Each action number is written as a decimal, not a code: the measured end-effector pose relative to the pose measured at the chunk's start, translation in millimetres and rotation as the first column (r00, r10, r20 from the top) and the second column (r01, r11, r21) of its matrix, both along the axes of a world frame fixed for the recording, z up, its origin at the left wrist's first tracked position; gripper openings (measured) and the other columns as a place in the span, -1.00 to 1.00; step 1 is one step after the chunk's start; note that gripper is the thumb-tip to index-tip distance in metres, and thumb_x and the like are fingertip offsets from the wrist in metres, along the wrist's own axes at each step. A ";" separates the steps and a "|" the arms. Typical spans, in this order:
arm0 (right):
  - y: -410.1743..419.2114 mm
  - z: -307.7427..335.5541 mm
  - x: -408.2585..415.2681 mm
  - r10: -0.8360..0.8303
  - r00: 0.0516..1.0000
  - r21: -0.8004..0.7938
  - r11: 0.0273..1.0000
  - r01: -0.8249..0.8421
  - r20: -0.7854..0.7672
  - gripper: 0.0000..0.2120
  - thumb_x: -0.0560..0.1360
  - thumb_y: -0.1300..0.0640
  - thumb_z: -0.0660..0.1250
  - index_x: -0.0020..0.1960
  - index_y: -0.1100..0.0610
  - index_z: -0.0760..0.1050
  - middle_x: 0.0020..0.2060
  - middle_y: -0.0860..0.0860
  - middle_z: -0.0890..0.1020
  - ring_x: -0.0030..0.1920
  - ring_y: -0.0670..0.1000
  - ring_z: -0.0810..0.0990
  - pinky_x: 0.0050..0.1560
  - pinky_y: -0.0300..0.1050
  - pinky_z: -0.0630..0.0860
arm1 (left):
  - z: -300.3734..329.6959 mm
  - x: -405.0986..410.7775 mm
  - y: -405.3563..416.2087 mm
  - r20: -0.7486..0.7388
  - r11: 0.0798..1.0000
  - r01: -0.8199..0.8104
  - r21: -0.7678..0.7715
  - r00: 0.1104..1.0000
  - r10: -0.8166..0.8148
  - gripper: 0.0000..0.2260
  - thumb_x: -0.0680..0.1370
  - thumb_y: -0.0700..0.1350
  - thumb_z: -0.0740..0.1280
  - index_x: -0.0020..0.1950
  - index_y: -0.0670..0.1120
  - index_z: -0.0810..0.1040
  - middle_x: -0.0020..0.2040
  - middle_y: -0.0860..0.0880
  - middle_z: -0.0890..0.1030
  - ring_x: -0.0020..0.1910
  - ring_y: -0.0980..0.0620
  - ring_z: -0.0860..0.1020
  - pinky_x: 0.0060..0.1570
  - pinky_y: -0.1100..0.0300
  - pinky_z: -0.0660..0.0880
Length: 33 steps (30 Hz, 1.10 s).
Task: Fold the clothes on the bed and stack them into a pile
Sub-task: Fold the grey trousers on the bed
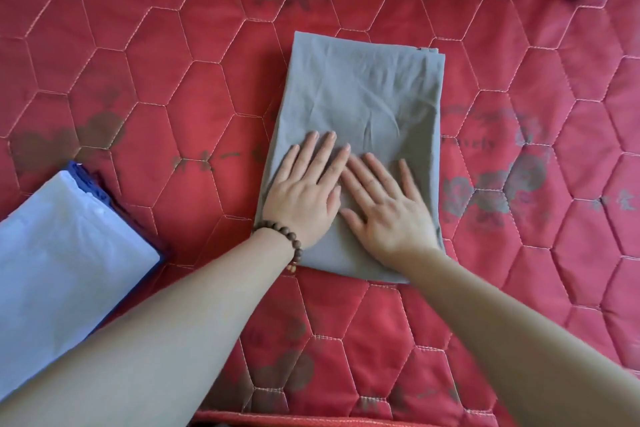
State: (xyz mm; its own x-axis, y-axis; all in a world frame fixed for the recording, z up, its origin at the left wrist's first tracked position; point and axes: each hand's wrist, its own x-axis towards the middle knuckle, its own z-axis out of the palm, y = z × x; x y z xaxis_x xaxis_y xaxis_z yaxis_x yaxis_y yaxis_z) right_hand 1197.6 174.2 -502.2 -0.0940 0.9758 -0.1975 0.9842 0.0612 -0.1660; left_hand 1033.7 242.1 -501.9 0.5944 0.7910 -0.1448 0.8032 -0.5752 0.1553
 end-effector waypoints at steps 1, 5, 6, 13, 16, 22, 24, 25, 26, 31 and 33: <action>-0.5 -3.8 18.1 -0.045 0.997 -0.001 0.999 0.045 0.060 -0.43 0.61 -0.19 0.02 0.56 -0.03 0.12 0.55 -0.08 0.16 0.55 -0.01 0.09 0.51 0.26 -0.07 | -4.7 -2.7 2.1 -0.009 0.999 -0.019 0.034 1.000 0.020 -0.44 0.60 0.06 0.09 0.59 0.00 0.11 0.59 -0.12 0.07 0.57 -0.14 0.01 0.53 -0.07 -0.04; -11.1 -3.8 60.1 -0.339 0.932 -0.078 0.933 0.350 0.128 -0.41 0.61 -0.22 -0.13 0.58 -0.07 -0.10 0.58 -0.05 -0.01 0.57 -0.02 -0.11 0.47 0.35 -0.22 | -15.4 -2.3 1.9 -0.011 0.991 -0.105 0.077 0.994 0.107 -0.35 0.54 0.18 0.13 0.59 0.01 0.09 0.57 -0.28 0.01 0.56 -0.27 -0.06 0.51 -0.19 -0.03; -10.7 0.1 59.9 -0.368 0.921 -0.079 0.922 0.379 0.127 -0.40 0.61 -0.22 -0.14 0.58 -0.05 -0.11 0.58 -0.01 -0.03 0.57 -0.01 -0.14 0.46 0.37 -0.22 | -16.5 -1.9 1.3 -0.015 0.991 -0.111 0.076 0.994 0.112 -0.34 0.53 0.19 0.13 0.59 0.02 0.08 0.57 -0.29 0.00 0.55 -0.29 -0.07 0.50 -0.20 -0.03; 63.6 16.2 4.2 0.115 0.987 0.208 0.974 -0.089 -0.115 -0.46 0.56 0.17 0.13 0.53 0.19 0.19 0.55 0.10 0.13 0.56 0.09 0.03 0.50 0.28 -0.03 | -17.7 -3.2 2.4 0.003 0.990 -0.128 0.061 0.992 0.128 -0.39 0.56 0.22 0.09 0.57 0.03 0.16 0.57 -0.28 0.03 0.55 -0.29 -0.09 0.49 -0.23 0.02; 112.0 7.9 -3.1 0.373 0.925 0.069 0.927 -0.368 -0.076 -0.47 0.60 0.11 0.09 0.56 0.11 0.15 0.55 0.02 0.15 0.55 0.04 0.08 0.52 0.20 -0.01 | -19.6 -2.3 2.8 -0.010 0.987 -0.149 0.064 0.989 0.150 -0.44 0.53 0.21 0.13 0.48 -0.01 0.32 0.56 -0.27 0.08 0.56 -0.27 -0.05 0.48 -0.23 0.04; 195.0 -1.3 43.0 0.266 0.963 -0.019 0.964 -0.266 0.043 -0.49 0.62 -0.16 -0.17 0.57 -0.16 -0.03 0.57 -0.05 0.07 0.56 0.06 0.02 0.52 0.18 -0.07 | -20.0 -1.4 5.2 0.007 0.986 -0.155 0.060 0.988 0.155 -0.29 0.48 0.23 0.17 0.59 0.06 0.07 0.59 -0.24 -0.03 0.56 -0.29 -0.07 0.49 -0.23 -0.02; 208.7 -2.7 48.4 0.155 0.987 -0.051 0.987 -0.153 0.035 -0.47 0.61 -0.20 -0.22 0.56 -0.18 -0.07 0.57 -0.08 0.06 0.57 0.02 -0.03 0.52 0.19 -0.11 | -21.0 -1.2 5.7 0.009 0.986 -0.155 0.066 0.988 0.154 -0.28 0.48 0.23 0.18 0.59 0.06 0.07 0.58 -0.24 -0.01 0.55 -0.29 -0.06 0.49 -0.23 -0.02; 212.7 -3.0 47.2 0.147 0.989 -0.066 0.987 -0.145 0.034 -0.46 0.60 -0.21 -0.25 0.57 -0.18 -0.09 0.57 -0.09 0.04 0.57 0.00 -0.05 0.52 0.19 -0.13 | -21.4 -1.3 6.5 0.009 0.985 -0.158 0.066 0.987 0.157 -0.27 0.47 0.23 0.19 0.59 0.06 0.07 0.58 -0.24 -0.01 0.55 -0.29 -0.06 0.49 -0.24 -0.01; 214.7 -2.2 46.3 0.154 0.988 -0.072 0.986 -0.152 0.029 -0.45 0.60 -0.22 -0.25 0.57 -0.17 -0.10 0.57 -0.10 0.03 0.57 0.00 -0.06 0.52 0.18 -0.13 | -21.6 -1.6 7.0 0.013 0.985 -0.159 0.066 0.987 0.158 -0.27 0.47 0.24 0.19 0.59 0.06 0.07 0.58 -0.24 0.00 0.56 -0.29 -0.06 0.49 -0.24 0.00; 183.3 5.3 84.4 0.251 0.962 -0.036 0.968 -0.249 0.106 -0.44 0.60 -0.25 -0.16 0.57 -0.15 -0.04 0.57 0.04 0.09 0.53 0.10 0.13 0.49 0.20 0.06 | -23.8 -2.4 6.6 0.052 0.985 -0.155 0.079 0.987 0.151 -0.27 0.47 0.24 0.19 0.59 0.07 0.07 0.59 -0.23 -0.01 0.56 -0.28 -0.05 0.50 -0.22 -0.02; 165.0 9.1 106.3 0.184 0.976 -0.052 0.982 -0.179 0.117 -0.42 0.59 -0.26 -0.13 0.57 -0.13 0.01 0.55 0.10 0.16 0.52 0.14 0.16 0.49 0.21 0.08 | -23.2 -2.4 6.1 0.049 0.985 -0.157 0.076 0.987 0.154 -0.28 0.48 0.23 0.18 0.59 0.07 0.06 0.59 -0.22 -0.01 0.56 -0.27 -0.05 0.50 -0.22 -0.01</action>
